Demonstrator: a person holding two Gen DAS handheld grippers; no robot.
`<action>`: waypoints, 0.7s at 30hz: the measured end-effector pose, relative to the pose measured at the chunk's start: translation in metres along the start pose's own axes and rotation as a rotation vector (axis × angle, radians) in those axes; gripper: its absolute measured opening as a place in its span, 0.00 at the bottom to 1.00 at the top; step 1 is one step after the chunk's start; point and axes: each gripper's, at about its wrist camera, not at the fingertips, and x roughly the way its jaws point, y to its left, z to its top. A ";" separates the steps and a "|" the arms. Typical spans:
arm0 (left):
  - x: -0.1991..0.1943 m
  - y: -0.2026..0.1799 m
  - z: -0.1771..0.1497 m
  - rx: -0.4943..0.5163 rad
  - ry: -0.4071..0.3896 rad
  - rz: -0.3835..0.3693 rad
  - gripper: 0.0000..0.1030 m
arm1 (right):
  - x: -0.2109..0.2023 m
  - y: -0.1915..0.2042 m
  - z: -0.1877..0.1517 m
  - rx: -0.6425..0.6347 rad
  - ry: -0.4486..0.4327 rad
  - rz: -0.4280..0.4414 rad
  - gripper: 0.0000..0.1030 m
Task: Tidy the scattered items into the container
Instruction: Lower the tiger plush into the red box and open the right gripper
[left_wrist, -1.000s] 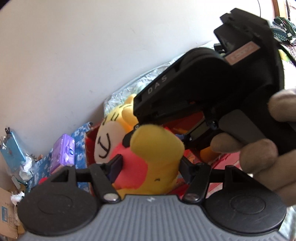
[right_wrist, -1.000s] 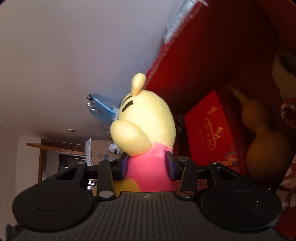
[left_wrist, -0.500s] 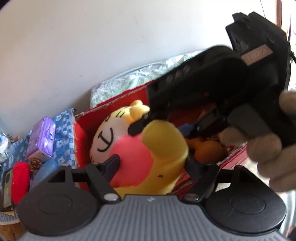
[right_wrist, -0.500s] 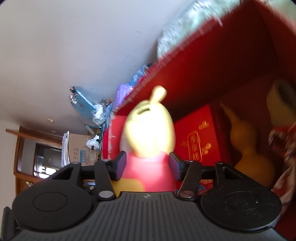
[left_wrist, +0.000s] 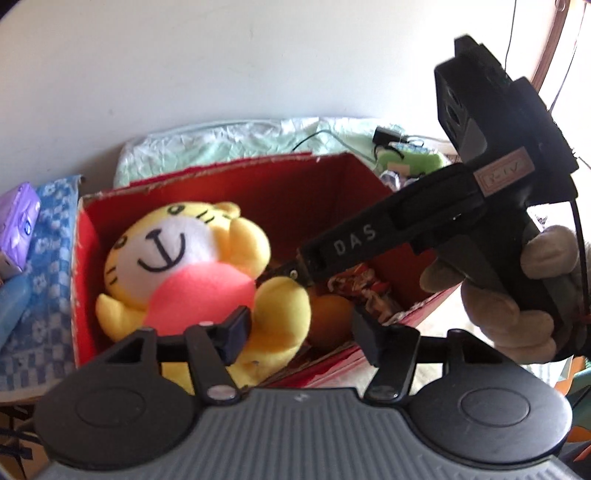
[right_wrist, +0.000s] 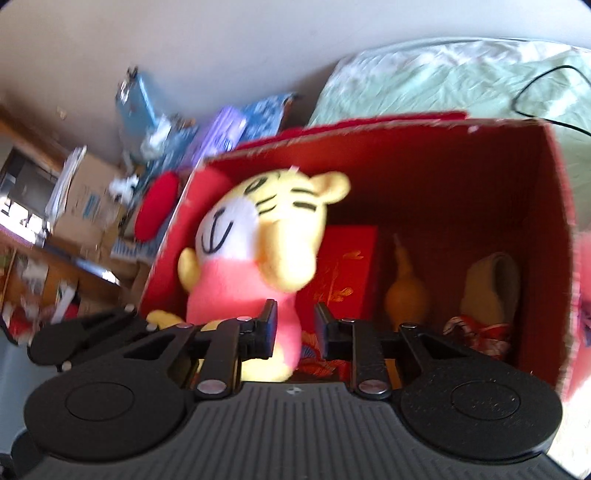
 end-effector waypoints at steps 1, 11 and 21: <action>0.000 0.001 -0.001 0.003 0.004 0.005 0.62 | 0.005 0.001 0.001 -0.006 0.017 0.004 0.24; 0.012 0.021 0.000 0.028 0.028 0.055 0.71 | 0.037 0.015 -0.001 0.060 0.049 0.098 0.10; 0.010 0.019 0.005 -0.004 0.000 0.052 0.76 | 0.005 0.017 -0.007 0.018 -0.027 0.017 0.36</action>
